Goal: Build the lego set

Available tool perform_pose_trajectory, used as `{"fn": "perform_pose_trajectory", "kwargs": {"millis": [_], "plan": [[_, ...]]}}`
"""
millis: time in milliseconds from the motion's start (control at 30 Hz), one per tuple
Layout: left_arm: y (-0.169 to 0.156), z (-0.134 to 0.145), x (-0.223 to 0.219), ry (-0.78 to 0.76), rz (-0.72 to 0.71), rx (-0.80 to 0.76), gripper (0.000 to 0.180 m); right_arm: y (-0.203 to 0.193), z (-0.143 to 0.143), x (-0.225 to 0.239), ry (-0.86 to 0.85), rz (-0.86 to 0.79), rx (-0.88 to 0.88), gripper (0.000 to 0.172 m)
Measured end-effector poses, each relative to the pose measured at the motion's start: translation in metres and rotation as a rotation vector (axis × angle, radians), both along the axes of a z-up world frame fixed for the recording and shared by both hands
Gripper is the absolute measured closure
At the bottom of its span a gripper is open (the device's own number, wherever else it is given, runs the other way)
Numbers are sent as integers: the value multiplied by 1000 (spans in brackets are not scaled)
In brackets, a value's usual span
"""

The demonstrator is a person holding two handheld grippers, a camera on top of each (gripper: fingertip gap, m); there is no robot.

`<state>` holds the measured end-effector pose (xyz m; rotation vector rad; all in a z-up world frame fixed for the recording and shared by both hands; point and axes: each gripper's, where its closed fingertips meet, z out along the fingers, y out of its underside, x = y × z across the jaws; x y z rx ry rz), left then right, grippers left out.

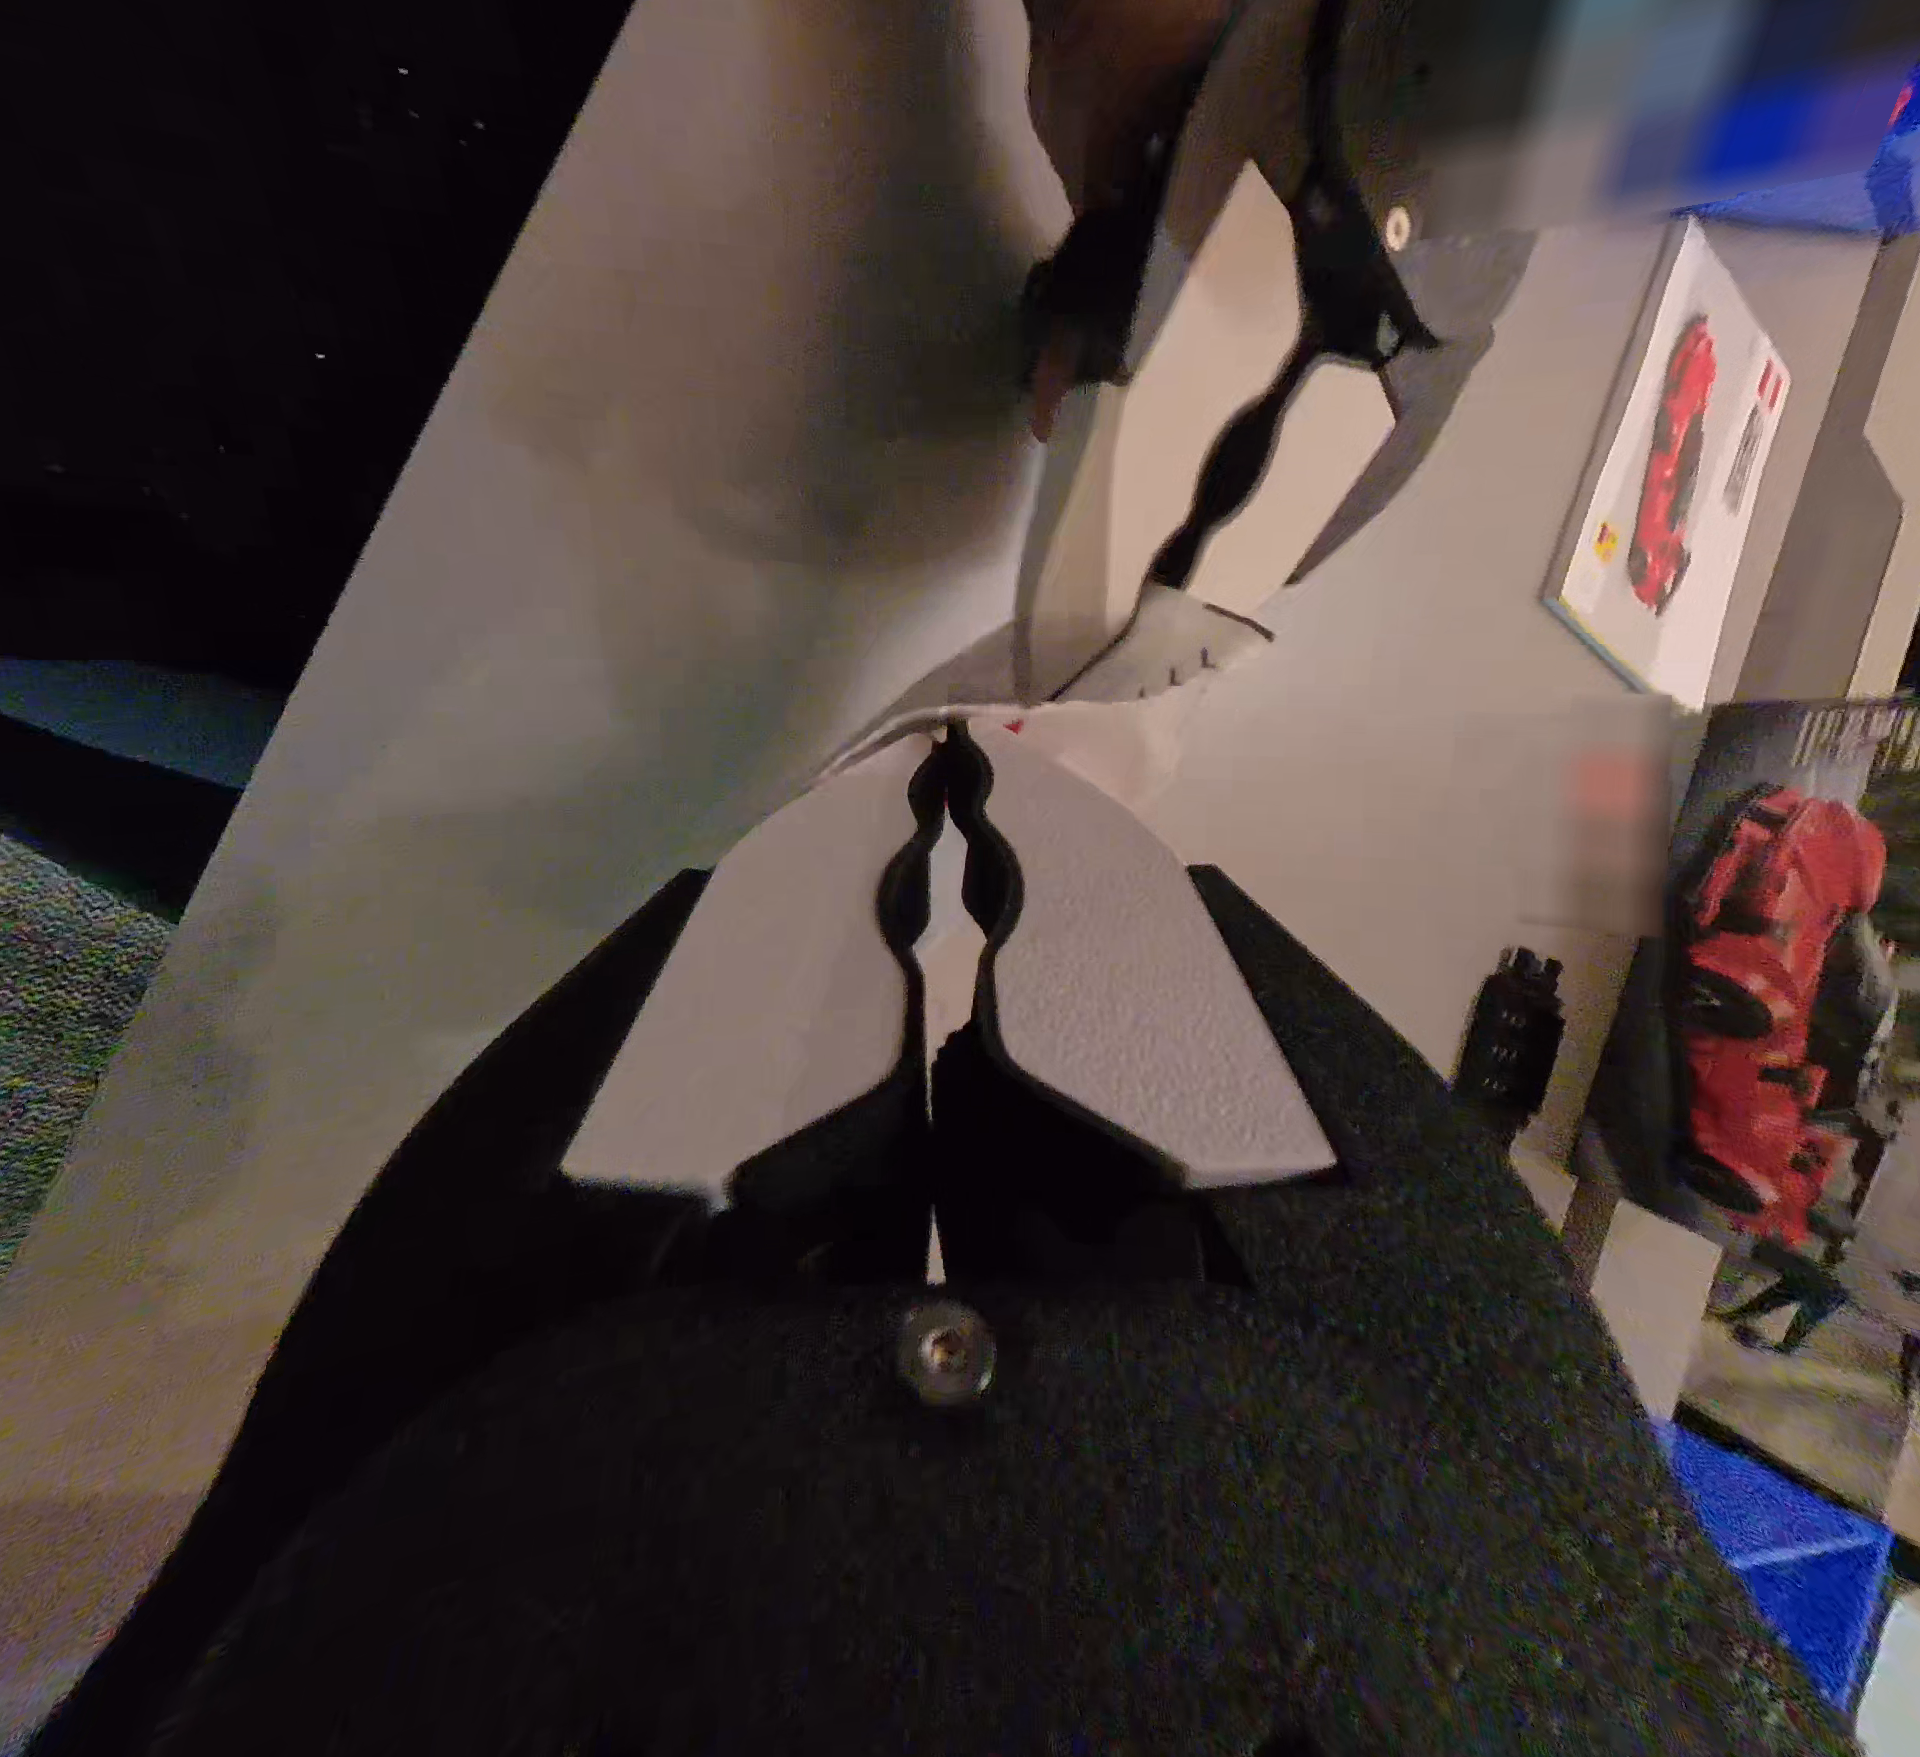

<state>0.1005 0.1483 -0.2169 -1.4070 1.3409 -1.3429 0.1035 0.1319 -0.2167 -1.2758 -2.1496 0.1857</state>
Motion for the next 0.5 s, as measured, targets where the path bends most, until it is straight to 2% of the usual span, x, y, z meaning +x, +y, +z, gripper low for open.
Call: {"fn": "perform_pose_trajectory", "kwargs": {"millis": [67,133,233,300,367,400,433,467,500], "plan": [[-5,-1,3,9,-7,11,180,11,-9,10,-91,-63,3,171],[-6,-5,6,34,-6,31,180,16,-15,11,-103,-99,3,171],[-11,-9,7,65,-10,111,178,6,-23,12,-113,-178,-168,151],[-11,-18,8,123,16,226,172,3,-27,15,-123,-221,-216,141],[-14,-33,6,206,14,405,160,3,-29,19,-128,-257,-214,136],[-13,-42,3,255,21,515,164,1,-29,19,-119,-257,-215,138],[-13,-48,0,279,23,619,178,-4,-27,17,-97,-244,-221,150],[-15,-49,-1,268,18,690,180,-8,-25,16,-85,-236,-227,171],[-16,-46,-1,248,33,718,180,-14,-27,20,-116,-236,-250,172]]}}
